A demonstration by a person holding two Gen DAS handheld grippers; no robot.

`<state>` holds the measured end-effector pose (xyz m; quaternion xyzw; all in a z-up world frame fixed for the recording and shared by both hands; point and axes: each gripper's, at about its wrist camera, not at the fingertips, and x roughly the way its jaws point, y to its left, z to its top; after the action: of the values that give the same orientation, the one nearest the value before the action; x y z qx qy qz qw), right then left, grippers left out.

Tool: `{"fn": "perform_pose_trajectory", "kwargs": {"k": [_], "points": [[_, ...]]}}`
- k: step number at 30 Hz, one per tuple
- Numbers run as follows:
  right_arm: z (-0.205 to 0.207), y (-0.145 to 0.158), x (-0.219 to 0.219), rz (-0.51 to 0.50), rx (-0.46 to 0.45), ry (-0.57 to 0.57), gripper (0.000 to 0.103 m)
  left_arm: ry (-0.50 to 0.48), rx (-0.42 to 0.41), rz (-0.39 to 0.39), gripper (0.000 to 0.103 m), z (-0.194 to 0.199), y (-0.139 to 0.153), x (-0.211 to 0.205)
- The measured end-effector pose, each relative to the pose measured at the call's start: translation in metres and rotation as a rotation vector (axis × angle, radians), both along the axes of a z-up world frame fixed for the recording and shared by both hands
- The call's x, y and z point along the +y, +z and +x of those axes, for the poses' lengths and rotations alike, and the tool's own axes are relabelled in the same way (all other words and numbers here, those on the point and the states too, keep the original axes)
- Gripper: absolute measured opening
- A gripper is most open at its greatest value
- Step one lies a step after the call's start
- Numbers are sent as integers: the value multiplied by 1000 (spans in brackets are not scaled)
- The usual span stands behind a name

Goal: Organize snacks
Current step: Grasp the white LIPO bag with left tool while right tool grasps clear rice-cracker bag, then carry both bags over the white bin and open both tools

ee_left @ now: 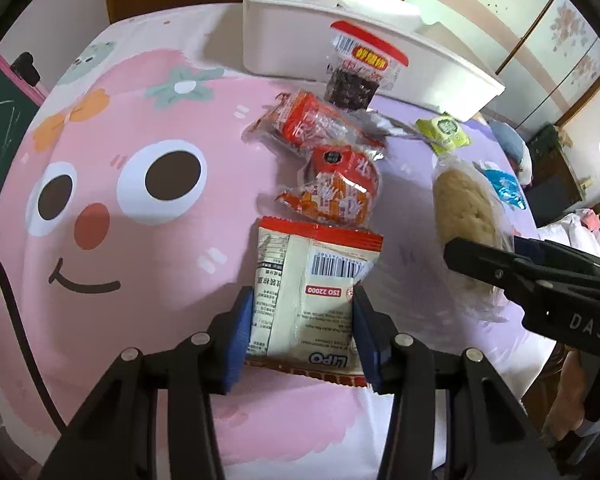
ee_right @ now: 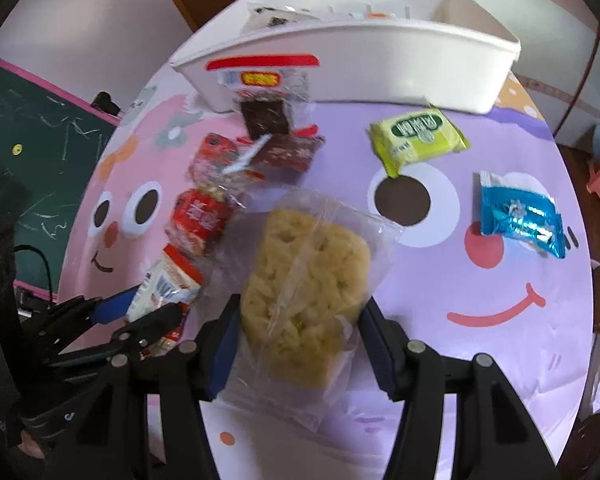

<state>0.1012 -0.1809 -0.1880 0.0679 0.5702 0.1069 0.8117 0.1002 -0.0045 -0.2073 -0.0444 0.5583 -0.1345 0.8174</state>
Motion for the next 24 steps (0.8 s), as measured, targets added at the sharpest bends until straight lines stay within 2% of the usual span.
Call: {"fn": "perform_pose_trajectory", "kwargs": {"k": [3, 9, 19, 24], "points": [[-3, 9, 1, 6, -27, 10, 57, -7, -32, -11, 45, -5, 13, -1], [-7, 31, -7, 32, -84, 9, 57, -20, -139, -7, 45, -3, 58, -7], [3, 97, -21, 14, -260, -3, 57, 7, -326, -10, 45, 29, 149, -16], [19, 133, -36, -10, -344, -17, 57, 10, -359, 3, 45, 54, 180, -29]]}}
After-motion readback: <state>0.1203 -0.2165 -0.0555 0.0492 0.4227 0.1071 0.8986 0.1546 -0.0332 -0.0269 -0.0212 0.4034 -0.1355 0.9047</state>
